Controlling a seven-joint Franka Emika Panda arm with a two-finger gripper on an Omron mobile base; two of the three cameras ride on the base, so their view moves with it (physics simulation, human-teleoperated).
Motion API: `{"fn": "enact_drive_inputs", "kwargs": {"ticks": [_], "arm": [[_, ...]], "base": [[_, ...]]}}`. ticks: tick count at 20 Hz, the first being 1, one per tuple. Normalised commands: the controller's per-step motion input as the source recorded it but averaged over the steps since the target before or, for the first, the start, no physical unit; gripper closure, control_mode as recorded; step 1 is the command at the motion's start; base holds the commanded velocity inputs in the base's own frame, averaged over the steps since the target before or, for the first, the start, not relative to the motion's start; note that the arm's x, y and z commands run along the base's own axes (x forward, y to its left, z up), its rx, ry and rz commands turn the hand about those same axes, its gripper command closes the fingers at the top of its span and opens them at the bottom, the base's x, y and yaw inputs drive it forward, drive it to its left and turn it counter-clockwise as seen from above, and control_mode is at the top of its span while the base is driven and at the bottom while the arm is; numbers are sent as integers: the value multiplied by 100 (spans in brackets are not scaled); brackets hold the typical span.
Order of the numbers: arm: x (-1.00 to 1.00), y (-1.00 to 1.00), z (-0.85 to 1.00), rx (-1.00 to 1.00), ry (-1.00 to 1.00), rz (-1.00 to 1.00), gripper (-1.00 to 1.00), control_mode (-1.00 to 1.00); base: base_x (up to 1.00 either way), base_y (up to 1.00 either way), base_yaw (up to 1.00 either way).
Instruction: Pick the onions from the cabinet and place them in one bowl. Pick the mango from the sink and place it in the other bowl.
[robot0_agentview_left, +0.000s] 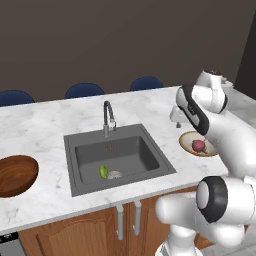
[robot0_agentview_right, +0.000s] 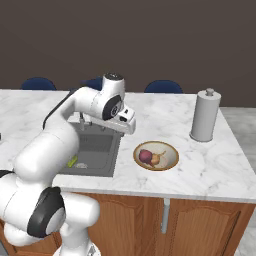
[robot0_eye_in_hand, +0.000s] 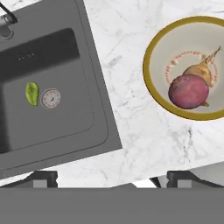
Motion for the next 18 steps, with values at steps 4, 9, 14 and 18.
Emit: {"fn": "enact_drive_inputs", "kwargs": {"ticks": [4, 9, 14, 18], "arm": [[-75, 66, -32, -8, 0, 9, -100, -100], [-48, 65, -29, -12, 1, 7, -100, -100], [0, 20, 0, 0, 0, 2, -100, -100], [0, 14, 0, 0, 0, 4, -100, -100]], "base": [[0, 0, 0], [0, 0, 0], [0, 0, 0], [0, 0, 0]]}}
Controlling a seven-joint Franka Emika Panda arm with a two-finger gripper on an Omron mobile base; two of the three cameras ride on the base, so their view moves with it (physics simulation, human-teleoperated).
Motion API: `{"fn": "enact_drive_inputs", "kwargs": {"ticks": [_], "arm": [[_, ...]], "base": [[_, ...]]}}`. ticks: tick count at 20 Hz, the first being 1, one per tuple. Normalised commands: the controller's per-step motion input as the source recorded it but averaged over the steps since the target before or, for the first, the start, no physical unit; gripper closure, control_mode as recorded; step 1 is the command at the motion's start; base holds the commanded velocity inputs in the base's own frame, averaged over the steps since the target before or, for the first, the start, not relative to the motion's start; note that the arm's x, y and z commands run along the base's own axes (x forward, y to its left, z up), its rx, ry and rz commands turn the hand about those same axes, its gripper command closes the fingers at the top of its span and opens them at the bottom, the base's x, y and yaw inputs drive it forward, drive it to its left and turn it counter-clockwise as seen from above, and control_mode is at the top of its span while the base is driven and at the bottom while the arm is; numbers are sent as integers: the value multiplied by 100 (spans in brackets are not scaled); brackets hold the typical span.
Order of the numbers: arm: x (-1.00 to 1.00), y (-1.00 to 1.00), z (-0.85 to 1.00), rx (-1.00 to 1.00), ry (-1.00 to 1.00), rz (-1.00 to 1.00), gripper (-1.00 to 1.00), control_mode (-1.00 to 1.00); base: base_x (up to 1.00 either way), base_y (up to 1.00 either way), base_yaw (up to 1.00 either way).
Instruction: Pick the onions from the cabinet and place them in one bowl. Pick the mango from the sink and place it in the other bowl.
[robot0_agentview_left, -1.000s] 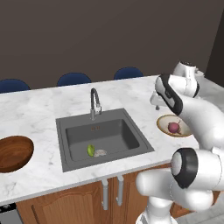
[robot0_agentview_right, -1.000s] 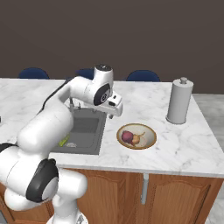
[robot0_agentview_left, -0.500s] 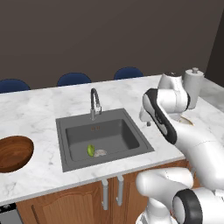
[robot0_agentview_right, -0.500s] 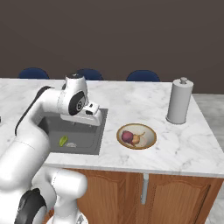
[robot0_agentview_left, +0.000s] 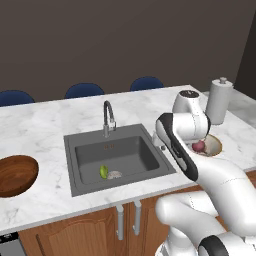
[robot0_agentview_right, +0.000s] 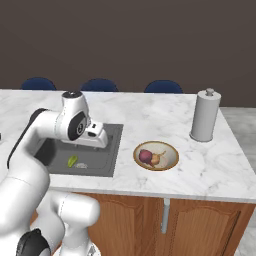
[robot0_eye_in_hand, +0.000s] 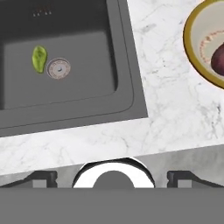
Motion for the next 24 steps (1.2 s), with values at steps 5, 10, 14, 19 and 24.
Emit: {"fn": "enact_drive_inputs", "kwargs": {"ticks": [5, 10, 14, 19, 24], "arm": [[0, 7, -1, 0, 0, 1, -100, 100], [0, 0, 0, 0, 0, 0, -100, 100], [0, 0, 0, 0, 0, 0, -100, 100], [0, 0, 0, 0, 0, 0, -100, 100], [0, 0, 0, 0, 0, 0, -100, -100]], "base": [[0, 49, 5], [10, 72, -2], [20, 58, -7], [21, 47, -8], [5, 14, -2]]}}
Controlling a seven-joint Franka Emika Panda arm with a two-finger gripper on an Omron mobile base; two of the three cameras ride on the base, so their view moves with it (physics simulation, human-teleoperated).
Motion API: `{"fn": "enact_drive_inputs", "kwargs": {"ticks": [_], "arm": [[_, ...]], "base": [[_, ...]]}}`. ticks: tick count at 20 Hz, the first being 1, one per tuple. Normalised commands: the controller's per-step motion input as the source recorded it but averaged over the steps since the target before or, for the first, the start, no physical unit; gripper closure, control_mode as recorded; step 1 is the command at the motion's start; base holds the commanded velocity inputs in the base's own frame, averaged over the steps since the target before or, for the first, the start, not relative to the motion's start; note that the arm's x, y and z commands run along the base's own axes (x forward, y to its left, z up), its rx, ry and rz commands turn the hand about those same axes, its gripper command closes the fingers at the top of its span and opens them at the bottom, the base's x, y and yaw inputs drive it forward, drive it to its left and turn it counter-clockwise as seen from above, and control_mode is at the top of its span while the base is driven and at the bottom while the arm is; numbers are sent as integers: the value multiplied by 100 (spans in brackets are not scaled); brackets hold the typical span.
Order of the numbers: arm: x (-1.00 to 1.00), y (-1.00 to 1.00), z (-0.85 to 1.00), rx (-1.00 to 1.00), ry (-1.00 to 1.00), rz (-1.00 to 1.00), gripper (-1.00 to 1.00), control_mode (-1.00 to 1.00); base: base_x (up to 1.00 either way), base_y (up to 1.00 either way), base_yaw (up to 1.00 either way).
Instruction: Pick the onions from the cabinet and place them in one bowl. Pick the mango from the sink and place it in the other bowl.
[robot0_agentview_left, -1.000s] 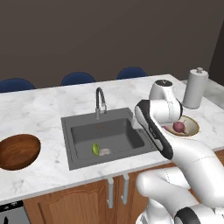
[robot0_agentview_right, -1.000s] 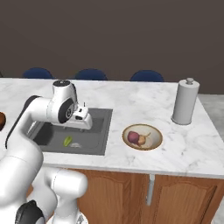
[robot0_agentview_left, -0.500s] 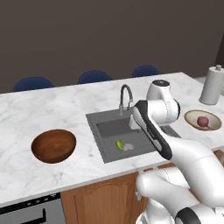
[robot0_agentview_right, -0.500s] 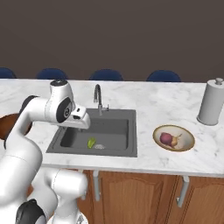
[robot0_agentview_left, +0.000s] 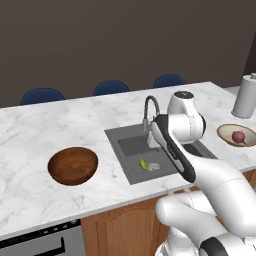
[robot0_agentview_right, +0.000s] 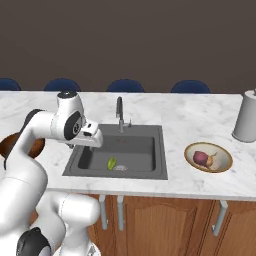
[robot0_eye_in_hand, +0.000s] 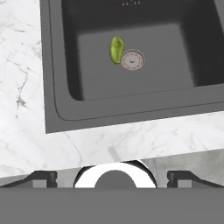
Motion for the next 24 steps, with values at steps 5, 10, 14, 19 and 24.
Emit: {"fn": "enact_drive_inputs", "kwargs": {"ticks": [5, 10, 14, 19, 24], "arm": [[44, 8, -12, 0, -3, -7, -100, -100], [89, 15, -44, 0, -1, -13, -100, -100], [80, 0, -58, -4, 1, -14, -100, -100], [67, -15, -37, 0, 0, -6, -100, -100], [65, -15, -28, 1, 6, 2, -100, -100]], "base": [[0, 0, 0], [0, 0, 0], [0, 0, 0], [0, 0, 0], [0, 0, 0]]}}
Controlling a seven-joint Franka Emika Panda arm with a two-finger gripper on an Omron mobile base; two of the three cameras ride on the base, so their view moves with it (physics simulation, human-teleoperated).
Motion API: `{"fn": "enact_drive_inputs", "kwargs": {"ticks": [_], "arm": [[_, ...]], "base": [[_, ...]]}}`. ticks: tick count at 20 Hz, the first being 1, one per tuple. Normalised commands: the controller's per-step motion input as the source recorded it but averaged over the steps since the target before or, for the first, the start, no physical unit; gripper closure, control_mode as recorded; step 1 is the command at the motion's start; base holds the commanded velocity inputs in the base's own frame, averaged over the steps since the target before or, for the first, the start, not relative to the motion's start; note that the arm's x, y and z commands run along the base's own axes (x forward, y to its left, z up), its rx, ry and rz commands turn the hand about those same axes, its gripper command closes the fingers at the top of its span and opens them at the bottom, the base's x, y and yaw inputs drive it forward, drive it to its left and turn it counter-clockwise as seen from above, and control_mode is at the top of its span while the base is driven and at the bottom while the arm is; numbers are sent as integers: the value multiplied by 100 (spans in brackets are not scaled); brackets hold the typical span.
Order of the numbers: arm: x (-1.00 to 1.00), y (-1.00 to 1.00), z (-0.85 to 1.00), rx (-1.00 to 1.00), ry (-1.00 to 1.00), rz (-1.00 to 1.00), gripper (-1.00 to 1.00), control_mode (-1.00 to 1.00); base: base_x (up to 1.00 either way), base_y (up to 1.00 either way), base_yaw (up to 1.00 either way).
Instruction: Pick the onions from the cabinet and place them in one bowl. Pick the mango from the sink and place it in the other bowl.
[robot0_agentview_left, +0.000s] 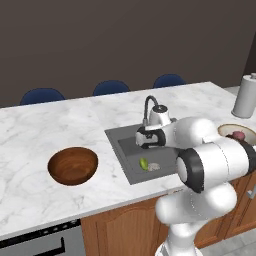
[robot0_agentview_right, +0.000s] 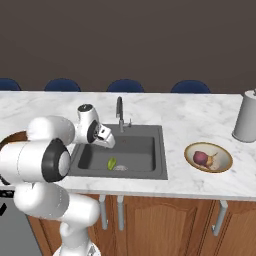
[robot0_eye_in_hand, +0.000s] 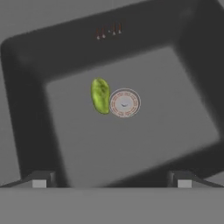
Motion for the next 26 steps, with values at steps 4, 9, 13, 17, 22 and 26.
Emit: {"fn": "enact_drive_inputs", "kwargs": {"ticks": [4, 9, 13, 17, 22, 26], "arm": [[51, -29, -36, 2, 13, 6, -100, -100], [39, -6, -42, 2, 12, 9, -100, -100], [43, 7, -41, 1, 0, 10, -100, -100], [36, 6, -50, 0, 0, 7, -100, -100], [23, 3, -49, 0, -2, -3, -100, -100], [25, 11, -46, 0, -6, -7, -100, -100]], "base": [[0, 0, 0], [0, 0, 0], [0, 0, 0], [0, 0, 0], [0, 0, 0], [0, 0, 0]]}}
